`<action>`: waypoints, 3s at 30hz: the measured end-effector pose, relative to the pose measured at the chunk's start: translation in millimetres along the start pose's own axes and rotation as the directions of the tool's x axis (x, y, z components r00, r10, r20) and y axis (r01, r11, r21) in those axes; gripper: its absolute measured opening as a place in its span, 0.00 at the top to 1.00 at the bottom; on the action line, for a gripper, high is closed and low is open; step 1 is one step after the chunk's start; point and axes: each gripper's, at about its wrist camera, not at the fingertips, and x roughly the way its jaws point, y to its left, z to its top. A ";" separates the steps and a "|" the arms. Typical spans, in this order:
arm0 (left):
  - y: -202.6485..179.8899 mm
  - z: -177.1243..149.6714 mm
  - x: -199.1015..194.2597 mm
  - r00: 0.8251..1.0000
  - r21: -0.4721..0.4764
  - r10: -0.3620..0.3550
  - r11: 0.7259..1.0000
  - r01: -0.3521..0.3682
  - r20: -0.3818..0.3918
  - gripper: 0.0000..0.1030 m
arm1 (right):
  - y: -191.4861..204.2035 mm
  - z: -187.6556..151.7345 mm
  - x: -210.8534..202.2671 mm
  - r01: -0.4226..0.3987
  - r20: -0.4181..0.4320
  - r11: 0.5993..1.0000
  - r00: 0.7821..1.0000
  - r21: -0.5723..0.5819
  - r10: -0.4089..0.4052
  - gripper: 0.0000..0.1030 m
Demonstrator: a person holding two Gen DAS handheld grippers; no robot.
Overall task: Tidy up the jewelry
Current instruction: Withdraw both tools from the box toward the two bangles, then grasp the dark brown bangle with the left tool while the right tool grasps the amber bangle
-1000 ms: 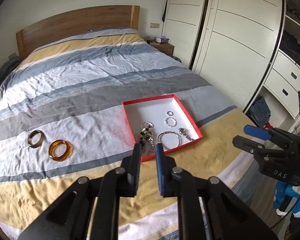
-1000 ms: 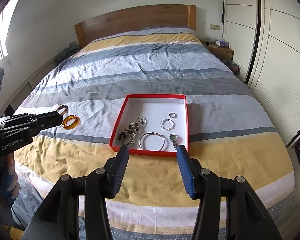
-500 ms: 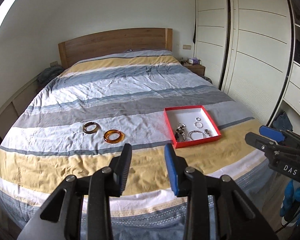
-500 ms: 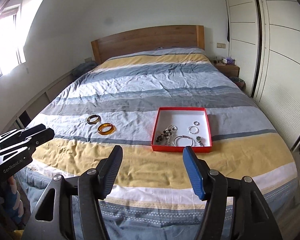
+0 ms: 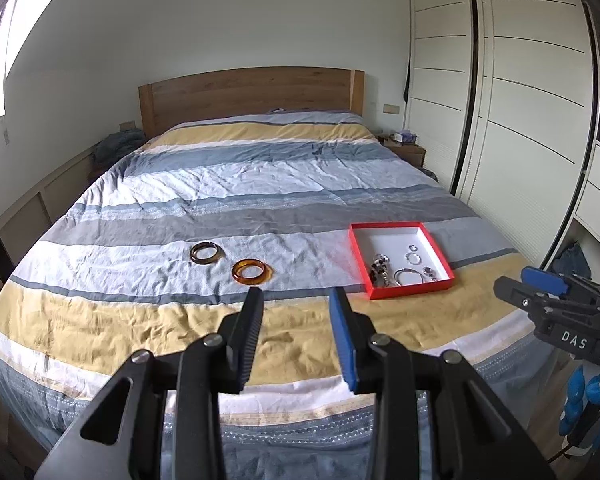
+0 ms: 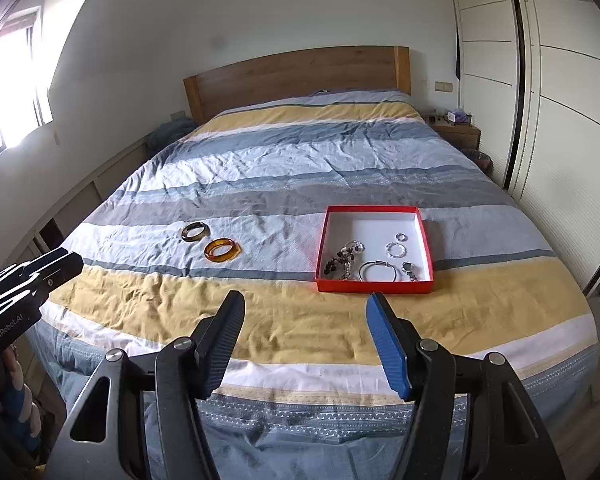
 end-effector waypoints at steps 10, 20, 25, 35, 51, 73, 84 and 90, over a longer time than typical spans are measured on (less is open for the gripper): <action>31.3 -6.1 39.4 0.996 -0.054 0.030 0.998 -0.034 -0.079 0.68 | 22.2 3.3 31.6 -0.054 -0.052 0.996 0.997 -0.072 0.050 0.39; 82.5 -15.1 107.0 0.979 -0.116 0.091 0.987 -0.114 -0.182 0.68 | 56.6 15.2 105.8 -0.146 -0.160 0.977 0.980 -0.157 0.121 0.40; 102.7 -21.0 142.2 0.965 -0.128 0.121 0.980 -0.154 -0.231 0.68 | 69.5 21.9 148.8 -0.193 -0.210 0.966 0.965 -0.171 0.155 0.40; 134.2 -45.5 199.6 0.932 -0.147 0.145 0.968 -0.203 -0.331 0.68 | 83.3 17.2 219.9 -0.251 -0.294 0.953 0.936 -0.171 0.194 0.40; 171.6 -70.4 271.9 0.877 -0.126 0.167 0.961 -0.248 -0.451 0.68 | 91.1 18.4 301.5 -0.284 -0.330 0.946 0.918 -0.157 0.221 0.40; 244.1 17.5 388.5 0.943 -0.214 0.127 0.956 -0.199 -0.307 0.68 | 144.5 65.9 408.1 -0.347 -0.304 0.910 0.913 -0.226 0.273 0.53; 258.2 11.0 465.6 0.920 -0.191 0.123 0.960 -0.206 -0.373 0.68 | 157.4 50.7 462.5 -0.361 -0.372 0.904 0.891 -0.231 0.261 0.62; 257.9 4.3 478.4 0.925 -0.176 0.119 0.965 -0.193 -0.361 0.67 | 162.0 45.9 476.6 -0.343 -0.343 0.900 0.907 -0.270 0.243 0.67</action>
